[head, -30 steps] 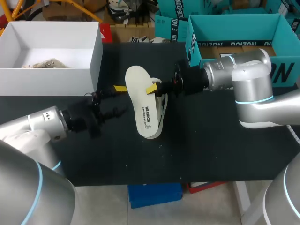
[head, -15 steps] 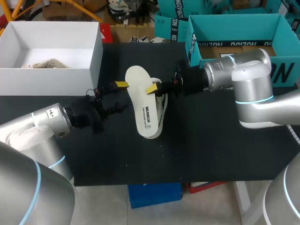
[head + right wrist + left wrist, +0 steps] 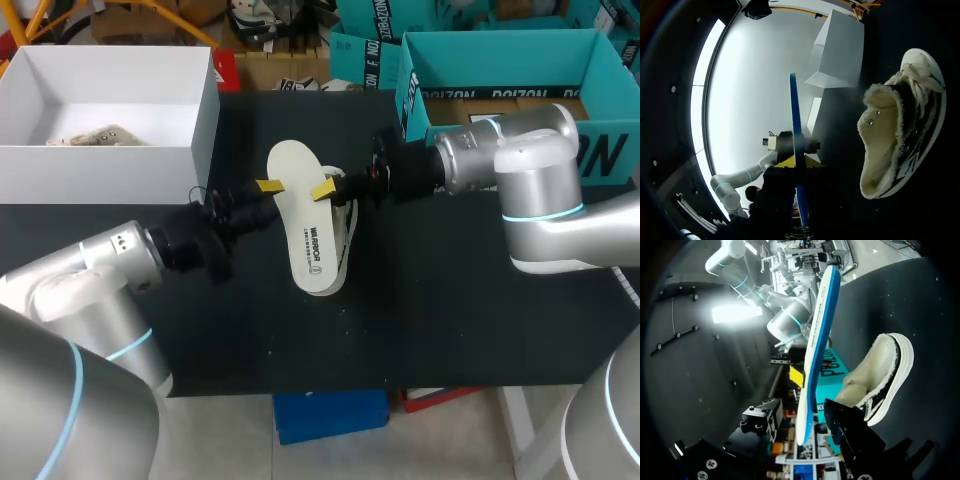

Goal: Take the shoe out of the shoebox, open the shoe tongue, remove and reinsert the insole, then place the shoe into the shoebox

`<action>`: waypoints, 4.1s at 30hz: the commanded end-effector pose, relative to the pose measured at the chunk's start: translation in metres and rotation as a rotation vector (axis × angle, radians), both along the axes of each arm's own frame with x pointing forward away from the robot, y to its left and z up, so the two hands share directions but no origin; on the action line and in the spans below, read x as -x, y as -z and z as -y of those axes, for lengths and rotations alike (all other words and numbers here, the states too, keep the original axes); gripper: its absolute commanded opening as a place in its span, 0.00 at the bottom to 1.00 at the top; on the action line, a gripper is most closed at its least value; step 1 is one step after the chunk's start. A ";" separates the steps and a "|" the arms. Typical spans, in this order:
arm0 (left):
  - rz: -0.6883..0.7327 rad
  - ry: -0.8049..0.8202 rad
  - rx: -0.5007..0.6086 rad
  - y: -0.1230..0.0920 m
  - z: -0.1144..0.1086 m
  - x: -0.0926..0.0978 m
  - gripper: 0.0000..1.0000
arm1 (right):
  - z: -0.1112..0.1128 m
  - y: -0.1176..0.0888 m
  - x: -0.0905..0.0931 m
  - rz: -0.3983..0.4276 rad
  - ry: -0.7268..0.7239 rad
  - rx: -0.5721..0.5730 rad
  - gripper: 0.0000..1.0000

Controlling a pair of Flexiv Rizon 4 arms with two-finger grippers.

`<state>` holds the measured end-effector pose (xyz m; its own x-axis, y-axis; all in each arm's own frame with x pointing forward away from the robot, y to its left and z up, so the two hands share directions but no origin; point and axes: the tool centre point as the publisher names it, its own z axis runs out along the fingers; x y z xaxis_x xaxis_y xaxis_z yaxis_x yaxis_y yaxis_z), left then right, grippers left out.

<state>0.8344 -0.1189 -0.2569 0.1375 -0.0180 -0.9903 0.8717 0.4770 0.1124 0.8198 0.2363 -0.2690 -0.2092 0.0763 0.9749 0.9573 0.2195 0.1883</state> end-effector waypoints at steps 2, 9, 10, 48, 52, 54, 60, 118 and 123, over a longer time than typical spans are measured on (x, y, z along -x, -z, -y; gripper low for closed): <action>0.002 -0.018 -0.004 -0.001 0.002 0.004 0.40 | -0.001 0.000 0.000 -0.001 0.000 0.002 0.00; 0.005 -0.019 -0.003 -0.002 0.007 0.003 0.11 | -0.001 0.000 0.000 -0.001 0.000 0.002 0.00; 0.006 -0.019 -0.004 -0.002 0.007 0.003 0.00 | -0.001 0.000 0.000 -0.001 0.000 0.002 0.00; -0.101 -0.011 -0.060 0.007 -0.004 0.015 0.00 | 0.025 0.001 0.019 -0.013 0.137 0.069 1.00; -0.152 0.000 -0.089 0.009 -0.008 0.019 0.00 | 0.038 -0.002 0.027 -0.012 0.173 0.096 1.00; -0.173 0.001 -0.102 0.009 -0.011 0.021 0.00 | 0.044 -0.005 0.031 -0.011 0.192 0.115 1.00; -0.227 0.012 -0.144 0.008 -0.019 0.030 0.00 | 0.064 -0.010 0.044 -0.024 0.284 0.190 1.00; -0.500 0.264 -0.349 0.036 -0.030 0.081 0.00 | 0.165 -0.067 0.175 -0.060 0.850 0.404 1.00; -0.502 0.274 -0.349 0.035 -0.026 0.081 0.00 | 0.172 -0.066 0.176 -0.080 0.811 0.379 1.00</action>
